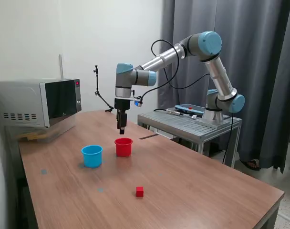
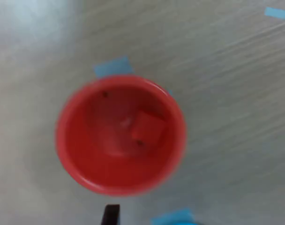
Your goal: Place red objects in the red bin, and blue objects in the blue bin.
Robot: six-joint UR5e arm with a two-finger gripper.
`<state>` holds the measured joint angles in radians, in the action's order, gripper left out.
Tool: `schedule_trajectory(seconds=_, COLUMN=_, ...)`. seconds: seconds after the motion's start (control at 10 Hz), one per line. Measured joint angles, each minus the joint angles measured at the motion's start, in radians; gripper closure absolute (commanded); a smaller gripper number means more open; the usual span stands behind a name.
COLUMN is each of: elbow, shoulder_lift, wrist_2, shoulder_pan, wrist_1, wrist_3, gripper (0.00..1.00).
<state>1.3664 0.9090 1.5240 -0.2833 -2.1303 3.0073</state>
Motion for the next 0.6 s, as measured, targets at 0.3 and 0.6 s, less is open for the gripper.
schedule_trajectory(seconds=0.3, elbow=-0.095, shoulder_lift=-0.026, wrist_2=-0.003, shoulder_pan=0.064, wrist_1=0.066, wrist_3=0.202, gripper=0.0)
schedule_trajectory(seconds=0.6, elbow=-0.186, shoulder_lift=-0.064, wrist_2=-0.005, shoulder_pan=0.118, wrist_1=0.134, wrist_3=0.403, gripper=0.0)
